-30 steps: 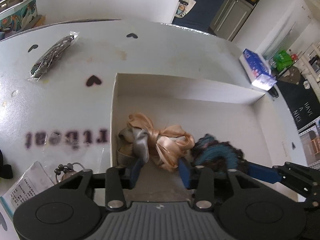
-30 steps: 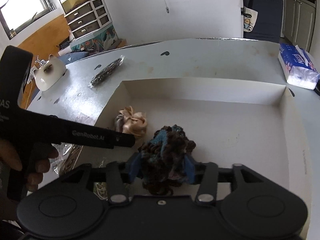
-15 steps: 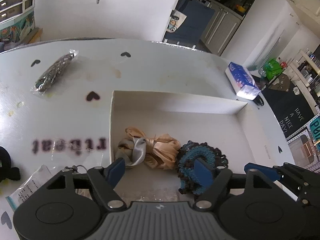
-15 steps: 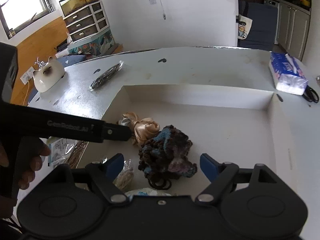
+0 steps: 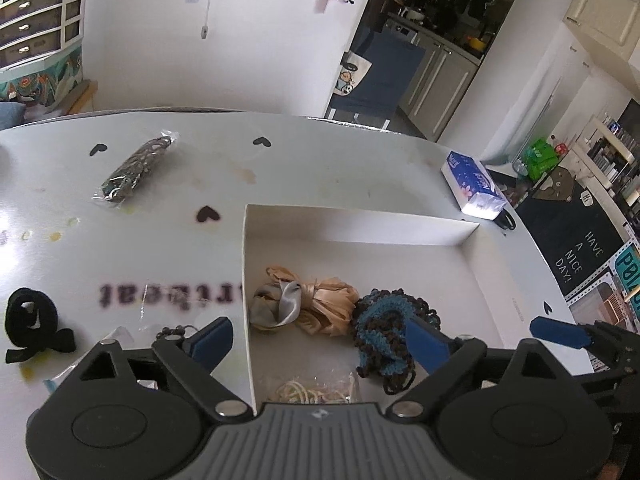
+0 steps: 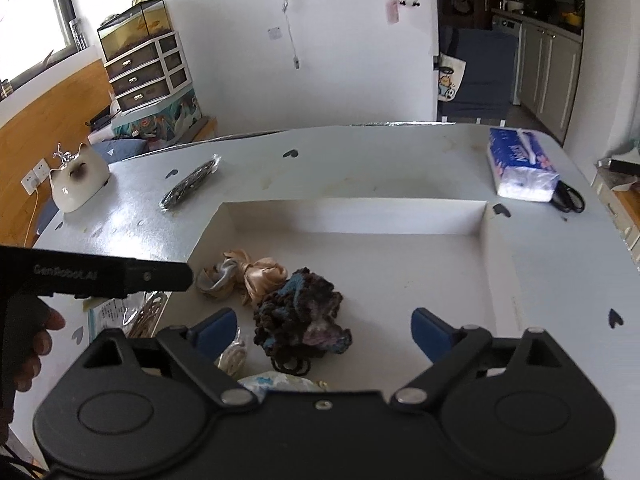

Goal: Organize soft objects
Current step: 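Lower both scrunchies into the tray and open both tools, then move both tools out of the tray toward the items on the table, then grasp the black fabric hair tie with the left tool while the right approaches the tan cords bag, then close the right tool on the bag of tan cords, then carry the hair tie and tan cords bag over the tray with both tools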

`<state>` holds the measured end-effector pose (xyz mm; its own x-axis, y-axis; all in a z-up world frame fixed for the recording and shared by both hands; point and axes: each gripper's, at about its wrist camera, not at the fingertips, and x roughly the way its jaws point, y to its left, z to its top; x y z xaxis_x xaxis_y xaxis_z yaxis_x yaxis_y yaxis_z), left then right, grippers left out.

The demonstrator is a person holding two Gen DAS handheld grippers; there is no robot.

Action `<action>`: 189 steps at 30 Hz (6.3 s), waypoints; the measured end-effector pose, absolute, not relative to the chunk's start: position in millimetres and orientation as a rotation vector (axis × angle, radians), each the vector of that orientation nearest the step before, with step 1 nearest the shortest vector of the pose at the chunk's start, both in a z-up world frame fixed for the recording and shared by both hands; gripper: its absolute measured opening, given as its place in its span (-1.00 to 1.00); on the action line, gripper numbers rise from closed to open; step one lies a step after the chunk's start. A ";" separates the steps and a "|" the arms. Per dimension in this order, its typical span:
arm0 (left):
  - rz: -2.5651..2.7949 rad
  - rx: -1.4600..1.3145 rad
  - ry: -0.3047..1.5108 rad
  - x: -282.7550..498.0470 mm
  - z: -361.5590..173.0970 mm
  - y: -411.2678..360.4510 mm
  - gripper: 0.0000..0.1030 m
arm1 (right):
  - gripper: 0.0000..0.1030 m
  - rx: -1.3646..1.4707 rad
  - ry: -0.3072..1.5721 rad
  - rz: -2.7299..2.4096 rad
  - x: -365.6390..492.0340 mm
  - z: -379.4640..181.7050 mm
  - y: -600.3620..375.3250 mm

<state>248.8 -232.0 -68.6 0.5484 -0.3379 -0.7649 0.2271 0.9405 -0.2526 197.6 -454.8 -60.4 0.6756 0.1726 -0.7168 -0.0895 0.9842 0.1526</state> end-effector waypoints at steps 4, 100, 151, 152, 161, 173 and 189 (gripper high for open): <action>-0.337 -0.129 0.915 237.9 -63.9 -227.5 0.92 | 0.90 0.101 0.803 0.127 189.2 -56.0 -455.4; -0.242 -0.505 1.185 329.0 -136.7 27.0 0.69 | 0.50 0.427 0.988 -0.116 242.1 -114.7 -212.1; -0.267 -0.247 1.052 280.4 -104.2 35.9 -0.61 | -0.71 0.252 0.949 -0.037 213.3 -101.4 -199.5; -0.266 -0.247 1.041 277.8 -101.2 35.7 -0.61 | -0.71 0.249 0.937 -0.032 211.7 -97.4 -200.4; -0.250 -0.244 0.909 251.8 -62.9 28.2 -0.61 | -0.71 0.227 0.829 0.037 201.5 -58.7 -216.8; -0.224 -0.237 0.818 226.5 -32.1 -27.3 -0.61 | -0.71 0.190 0.779 0.111 191.8 -36.2 -271.7; -0.253 -0.252 0.790 208.2 -27.2 -159.8 -0.61 | -0.71 0.168 0.757 0.132 180.9 -29.0 -402.4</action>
